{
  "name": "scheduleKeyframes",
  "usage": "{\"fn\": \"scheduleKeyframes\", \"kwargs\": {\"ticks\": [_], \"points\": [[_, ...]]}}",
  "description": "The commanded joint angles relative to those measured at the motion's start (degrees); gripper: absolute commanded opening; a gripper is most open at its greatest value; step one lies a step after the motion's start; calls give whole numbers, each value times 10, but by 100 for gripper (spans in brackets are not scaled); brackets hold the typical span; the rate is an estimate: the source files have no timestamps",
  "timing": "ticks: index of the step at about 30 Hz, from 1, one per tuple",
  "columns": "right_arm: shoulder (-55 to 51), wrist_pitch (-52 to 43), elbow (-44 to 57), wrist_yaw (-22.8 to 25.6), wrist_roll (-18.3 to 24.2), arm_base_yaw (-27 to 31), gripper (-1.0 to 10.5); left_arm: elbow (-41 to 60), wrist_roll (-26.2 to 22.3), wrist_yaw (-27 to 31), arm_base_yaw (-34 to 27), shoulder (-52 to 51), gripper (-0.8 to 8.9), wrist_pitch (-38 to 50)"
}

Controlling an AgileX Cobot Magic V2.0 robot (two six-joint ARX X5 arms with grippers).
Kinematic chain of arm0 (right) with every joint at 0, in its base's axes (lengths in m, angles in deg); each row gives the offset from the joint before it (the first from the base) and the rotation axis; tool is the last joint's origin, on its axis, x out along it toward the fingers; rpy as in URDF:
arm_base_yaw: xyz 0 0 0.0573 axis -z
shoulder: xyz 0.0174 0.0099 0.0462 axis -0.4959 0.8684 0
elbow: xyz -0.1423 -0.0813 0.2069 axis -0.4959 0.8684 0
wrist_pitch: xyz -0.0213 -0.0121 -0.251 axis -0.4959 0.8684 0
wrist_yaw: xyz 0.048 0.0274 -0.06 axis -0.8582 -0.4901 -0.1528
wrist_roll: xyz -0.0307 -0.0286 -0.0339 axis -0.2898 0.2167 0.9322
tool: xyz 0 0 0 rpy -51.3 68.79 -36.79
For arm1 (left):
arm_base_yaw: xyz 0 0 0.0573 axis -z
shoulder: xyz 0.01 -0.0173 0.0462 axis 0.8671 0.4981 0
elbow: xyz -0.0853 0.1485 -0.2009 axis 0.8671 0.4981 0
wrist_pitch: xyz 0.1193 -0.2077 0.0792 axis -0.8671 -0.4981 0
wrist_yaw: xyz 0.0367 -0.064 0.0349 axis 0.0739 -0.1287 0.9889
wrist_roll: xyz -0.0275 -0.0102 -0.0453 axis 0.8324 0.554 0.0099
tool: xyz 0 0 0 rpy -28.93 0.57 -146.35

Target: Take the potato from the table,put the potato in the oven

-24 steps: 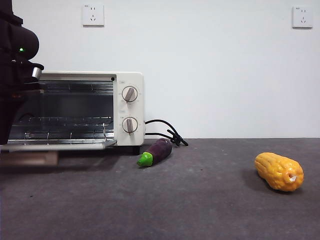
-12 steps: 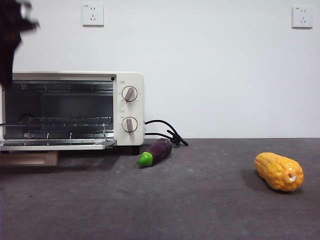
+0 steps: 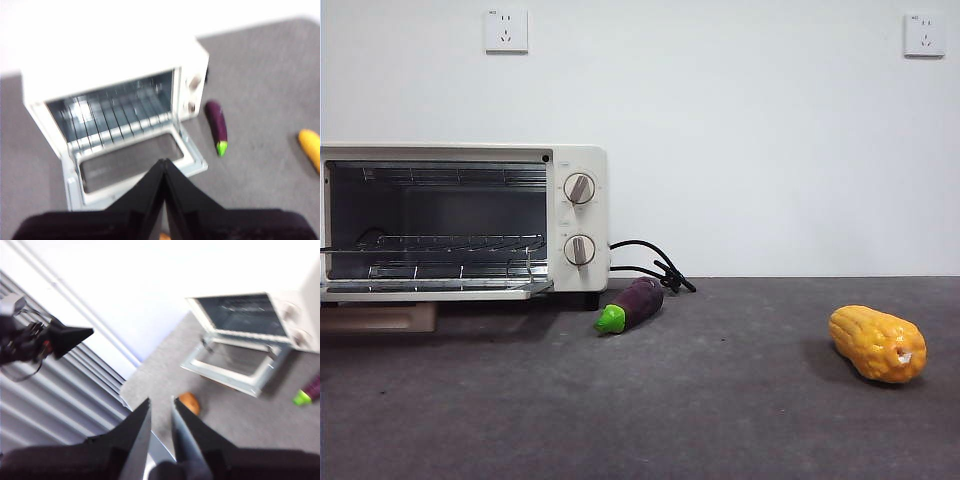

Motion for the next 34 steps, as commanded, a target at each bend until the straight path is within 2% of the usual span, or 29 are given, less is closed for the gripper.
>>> {"fn": "scheduleKeyframes", "kwargs": {"ticks": [1,7,11,14,18,22,27,30,32,34], "points": [[31,-62,-3,43,-42,-83,75,3,7,-1,-1,-44,-5,0],[149,-126,-36,134,-38,-254,192,-5,9,1,-1,-101,-5,-19],[267,-100,-125,144,-29,-323,192,-26,22,3,-1,-109,-5,-69],[358,-30,-224,156,28,-353,196,-43,26,4,-1,-109,-5,-97],[465,71,-359,222,96,-391,199,-75,26,34,-1,-109,-5,-122],[570,129,-495,238,116,-414,199,-131,26,62,-1,-109,-5,-130],[668,143,-589,245,112,-433,204,-205,27,71,-1,-109,-5,-132],[712,145,-600,301,115,-444,384,-234,30,75,-1,-109,-5,-133],[738,146,-600,325,116,-450,599,-239,35,75,-1,-109,-5,-133],[761,146,-600,340,146,-454,801,-238,35,75,-1,-109,-5,-133]]}}
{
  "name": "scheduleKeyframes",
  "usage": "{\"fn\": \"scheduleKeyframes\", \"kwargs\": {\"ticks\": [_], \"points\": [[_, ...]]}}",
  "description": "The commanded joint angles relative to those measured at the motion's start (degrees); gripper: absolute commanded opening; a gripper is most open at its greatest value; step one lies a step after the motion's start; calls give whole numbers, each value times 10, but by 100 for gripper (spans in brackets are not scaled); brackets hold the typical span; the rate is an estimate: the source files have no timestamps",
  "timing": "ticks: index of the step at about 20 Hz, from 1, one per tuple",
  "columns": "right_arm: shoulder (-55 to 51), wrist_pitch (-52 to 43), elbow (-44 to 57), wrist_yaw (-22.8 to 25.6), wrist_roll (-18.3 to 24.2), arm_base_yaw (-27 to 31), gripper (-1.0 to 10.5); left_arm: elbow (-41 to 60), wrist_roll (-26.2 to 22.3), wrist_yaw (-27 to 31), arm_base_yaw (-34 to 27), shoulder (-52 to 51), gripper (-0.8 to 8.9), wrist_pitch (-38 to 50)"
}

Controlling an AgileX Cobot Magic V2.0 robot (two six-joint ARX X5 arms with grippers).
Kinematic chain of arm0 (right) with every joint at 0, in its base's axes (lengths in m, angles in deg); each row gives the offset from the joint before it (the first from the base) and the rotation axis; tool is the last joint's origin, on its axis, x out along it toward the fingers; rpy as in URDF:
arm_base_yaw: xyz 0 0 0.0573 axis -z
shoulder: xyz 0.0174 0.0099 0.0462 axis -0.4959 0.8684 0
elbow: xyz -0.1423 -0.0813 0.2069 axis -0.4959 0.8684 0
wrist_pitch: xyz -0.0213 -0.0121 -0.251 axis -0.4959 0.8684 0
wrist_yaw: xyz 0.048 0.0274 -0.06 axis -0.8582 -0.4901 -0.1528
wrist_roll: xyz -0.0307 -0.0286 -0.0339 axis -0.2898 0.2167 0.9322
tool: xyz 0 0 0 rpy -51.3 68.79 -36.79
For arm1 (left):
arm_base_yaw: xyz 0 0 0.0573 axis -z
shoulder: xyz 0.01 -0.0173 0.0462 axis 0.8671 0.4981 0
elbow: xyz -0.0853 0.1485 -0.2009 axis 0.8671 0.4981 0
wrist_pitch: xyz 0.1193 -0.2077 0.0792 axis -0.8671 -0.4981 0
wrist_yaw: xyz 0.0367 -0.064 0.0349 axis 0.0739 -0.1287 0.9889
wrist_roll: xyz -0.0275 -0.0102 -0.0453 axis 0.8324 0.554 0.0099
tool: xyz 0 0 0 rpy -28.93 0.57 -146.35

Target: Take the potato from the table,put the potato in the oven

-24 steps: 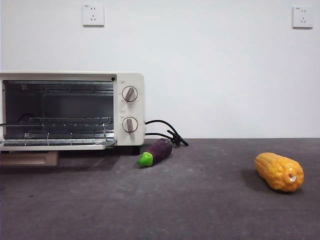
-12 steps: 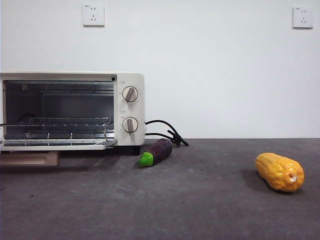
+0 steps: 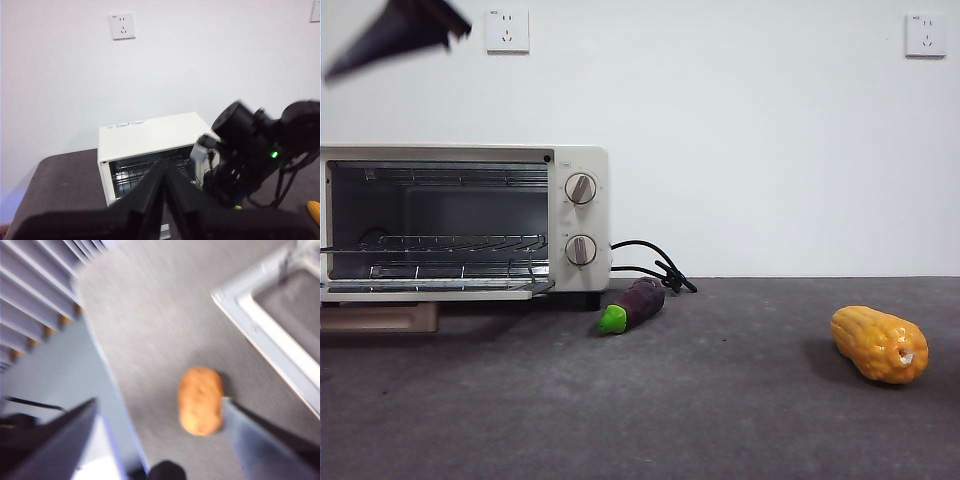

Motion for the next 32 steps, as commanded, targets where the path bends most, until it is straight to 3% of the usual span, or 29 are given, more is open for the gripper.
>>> {"fn": "scheduleKeyframes", "kwargs": {"ticks": [1,13,19,28,31,32], "points": [[25,-7,0,15,27,-9,826,0,5,2,-1,-4,-5,0],[151,-51,0,35,40,-35,828,1,17,2,-1,-3,-5,0],[168,-103,0,74,70,-35,827,2,24,2,-1,-2,-5,0],[211,-104,0,81,69,-35,821,2,17,9,22,-1,-5,0],[212,-103,0,81,67,-35,810,2,6,29,31,-1,-5,0],[212,-102,0,81,63,-35,750,2,6,40,35,-1,-5,0]]}}
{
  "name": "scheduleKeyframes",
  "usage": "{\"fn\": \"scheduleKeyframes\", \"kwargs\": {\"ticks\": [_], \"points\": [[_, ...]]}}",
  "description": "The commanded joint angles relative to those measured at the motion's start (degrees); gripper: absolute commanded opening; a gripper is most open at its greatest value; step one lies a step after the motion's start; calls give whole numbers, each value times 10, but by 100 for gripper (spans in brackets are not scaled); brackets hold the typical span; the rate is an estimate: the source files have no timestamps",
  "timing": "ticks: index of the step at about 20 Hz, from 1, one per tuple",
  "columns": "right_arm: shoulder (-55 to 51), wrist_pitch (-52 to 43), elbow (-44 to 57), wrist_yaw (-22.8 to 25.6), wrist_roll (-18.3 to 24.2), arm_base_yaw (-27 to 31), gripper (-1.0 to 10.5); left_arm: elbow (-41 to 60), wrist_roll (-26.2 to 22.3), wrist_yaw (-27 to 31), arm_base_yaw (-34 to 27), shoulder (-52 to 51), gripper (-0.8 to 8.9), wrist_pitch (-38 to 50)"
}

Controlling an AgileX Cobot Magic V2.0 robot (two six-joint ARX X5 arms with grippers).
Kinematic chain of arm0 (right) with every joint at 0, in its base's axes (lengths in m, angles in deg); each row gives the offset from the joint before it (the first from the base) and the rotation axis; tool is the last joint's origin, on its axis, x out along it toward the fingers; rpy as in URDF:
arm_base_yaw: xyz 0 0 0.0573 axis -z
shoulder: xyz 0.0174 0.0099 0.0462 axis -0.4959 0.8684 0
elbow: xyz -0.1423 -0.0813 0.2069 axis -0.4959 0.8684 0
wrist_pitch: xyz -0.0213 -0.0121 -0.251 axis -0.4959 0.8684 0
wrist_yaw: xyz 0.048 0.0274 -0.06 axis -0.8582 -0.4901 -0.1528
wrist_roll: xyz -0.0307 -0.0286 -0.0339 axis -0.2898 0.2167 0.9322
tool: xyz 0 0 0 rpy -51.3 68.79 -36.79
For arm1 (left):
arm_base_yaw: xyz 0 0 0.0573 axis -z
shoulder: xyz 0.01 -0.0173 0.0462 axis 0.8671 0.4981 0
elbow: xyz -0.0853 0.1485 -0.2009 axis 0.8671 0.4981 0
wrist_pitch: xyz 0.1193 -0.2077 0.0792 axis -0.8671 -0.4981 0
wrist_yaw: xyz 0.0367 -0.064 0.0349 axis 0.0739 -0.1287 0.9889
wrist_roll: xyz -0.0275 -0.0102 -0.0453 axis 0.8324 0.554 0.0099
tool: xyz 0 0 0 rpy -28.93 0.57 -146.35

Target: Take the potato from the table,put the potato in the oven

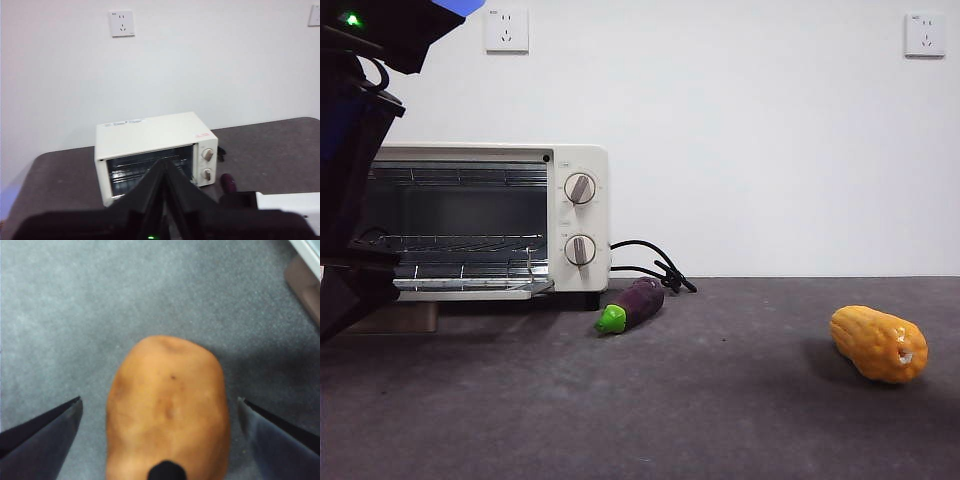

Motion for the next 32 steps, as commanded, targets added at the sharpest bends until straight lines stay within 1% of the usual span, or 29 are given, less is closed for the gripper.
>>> {"fn": "scheduleKeyframes", "kwargs": {"ticks": [1,3,5,6,9,12,13,15,16,17,18,19,20,21,22,23,24,27,30,31,32], "points": [[7,-1,0,2,-7,-2,664,1,-9,13,8,-2,-5,1],[7,0,0,2,-14,-3,419,1,-16,25,16,-2,-5,1],[7,11,0,2,-30,-3,96,2,-23,41,26,-2,-5,1],[7,18,0,1,-37,-3,17,2,-24,56,34,-2,-5,1],[7,16,0,2,-59,-3,-12,14,-31,97,52,-2,-5,1],[3,26,-7,0,-91,-2,-12,40,-32,98,64,-2,-5,1],[1,39,-17,-7,-93,-1,-12,48,-31,98,66,-2,-5,1],[-2,104,-71,-7,-108,-1,-11,63,-29,98,67,-2,-5,1],[-2,140,-108,-5,-106,0,-11,65,-23,98,68,-2,-5,1],[-2,169,-146,6,-100,0,-11,65,-23,98,70,-2,-5,1],[-2,186,-177,21,-93,0,-11,65,-23,98,71,-2,-5,1],[-2,196,-212,47,-76,0,-11,65,-23,98,73,-2,-5,1],[-2,196,-240,84,-58,2,-11,65,-23,98,74,-2,-5,1],[-2,191,-260,133,-41,6,-11,65,-23,98,74,-2,-5,1],[-2,179,-265,181,-32,10,-11,65,-23,99,74,-2,-5,1],[-2,170,-265,216,-26,15,-11,65,-23,98,75,-2,-5,1],[-2,171,-265,221,-26,25,-11,65,-23,99,75,-2,-5,1],[-2,176,-263,194,-27,57,-11,65,-23,99,75,-2,-5,1],[-2,161,-263,193,-28,84,-11,65,-23,98,75,-2,-5,1],[-2,160,-263,182,-28,94,-11,65,-23,98,75,-2,-5,1],[-2,159,-263,161,-28,104,-11,65,-23,98,75,-2,-5,1]]}}
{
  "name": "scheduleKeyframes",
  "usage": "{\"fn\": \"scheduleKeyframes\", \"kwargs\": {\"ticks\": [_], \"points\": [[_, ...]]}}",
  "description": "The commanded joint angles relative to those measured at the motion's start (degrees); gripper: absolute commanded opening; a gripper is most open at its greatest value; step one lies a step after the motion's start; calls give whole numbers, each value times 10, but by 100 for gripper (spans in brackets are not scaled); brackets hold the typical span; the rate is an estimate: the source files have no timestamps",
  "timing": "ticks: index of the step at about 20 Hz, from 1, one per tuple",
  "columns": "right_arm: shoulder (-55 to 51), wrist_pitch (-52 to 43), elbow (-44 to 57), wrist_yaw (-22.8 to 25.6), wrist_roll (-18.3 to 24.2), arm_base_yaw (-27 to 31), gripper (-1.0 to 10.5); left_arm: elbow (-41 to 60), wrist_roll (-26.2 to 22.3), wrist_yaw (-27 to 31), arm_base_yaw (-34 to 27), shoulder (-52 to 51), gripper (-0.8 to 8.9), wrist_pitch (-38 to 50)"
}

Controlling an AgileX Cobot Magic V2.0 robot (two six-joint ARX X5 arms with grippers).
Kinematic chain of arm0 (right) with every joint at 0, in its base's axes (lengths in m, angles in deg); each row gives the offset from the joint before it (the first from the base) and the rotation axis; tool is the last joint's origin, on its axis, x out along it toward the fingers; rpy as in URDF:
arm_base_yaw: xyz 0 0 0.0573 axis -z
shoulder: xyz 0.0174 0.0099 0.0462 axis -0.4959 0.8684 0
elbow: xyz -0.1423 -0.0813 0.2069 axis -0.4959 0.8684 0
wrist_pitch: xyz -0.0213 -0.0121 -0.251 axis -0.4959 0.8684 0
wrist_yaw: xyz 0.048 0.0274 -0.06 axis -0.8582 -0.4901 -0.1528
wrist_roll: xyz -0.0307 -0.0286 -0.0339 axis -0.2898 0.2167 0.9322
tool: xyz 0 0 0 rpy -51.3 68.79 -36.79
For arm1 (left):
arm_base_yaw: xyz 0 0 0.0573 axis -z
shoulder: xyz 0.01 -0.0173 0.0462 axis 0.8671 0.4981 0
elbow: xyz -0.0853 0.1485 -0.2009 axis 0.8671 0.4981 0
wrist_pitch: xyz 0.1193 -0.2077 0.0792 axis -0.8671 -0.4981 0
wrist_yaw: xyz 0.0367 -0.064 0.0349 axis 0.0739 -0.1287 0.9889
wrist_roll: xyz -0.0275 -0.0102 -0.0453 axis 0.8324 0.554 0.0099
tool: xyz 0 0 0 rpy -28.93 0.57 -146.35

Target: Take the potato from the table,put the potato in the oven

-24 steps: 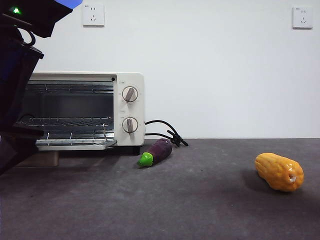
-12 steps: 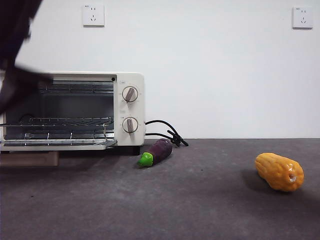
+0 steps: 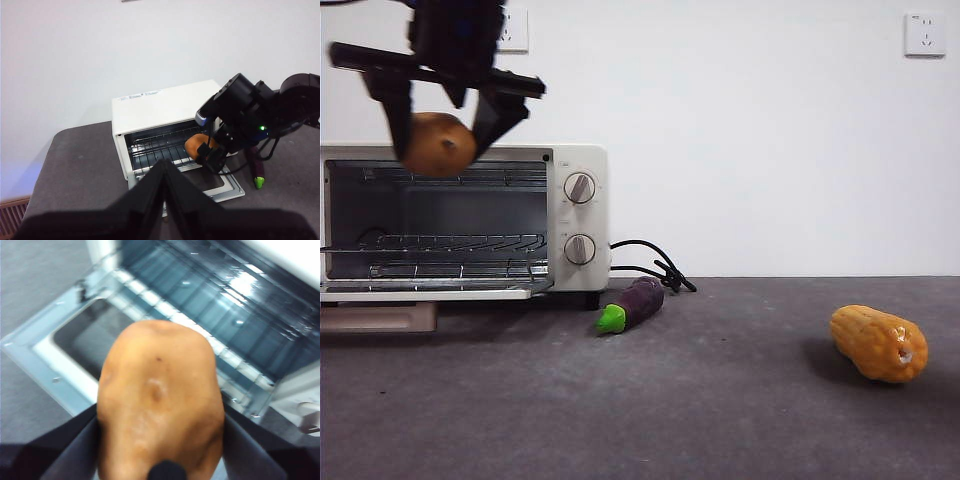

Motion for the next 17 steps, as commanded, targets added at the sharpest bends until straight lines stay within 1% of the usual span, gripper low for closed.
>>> {"fn": "scheduleKeyframes", "kwargs": {"ticks": [1,5,9,17], "points": [[10,-13,5,-41,2,13,-11,0,2,1,3,-3,-5,3],[10,-61,5,-44,2,24,-11,0,5,1,3,-2,-5,3],[12,-85,8,-50,2,27,-11,0,4,10,3,-2,-5,3],[12,-166,85,-64,-4,28,-11,0,4,14,3,-2,-5,3]]}}
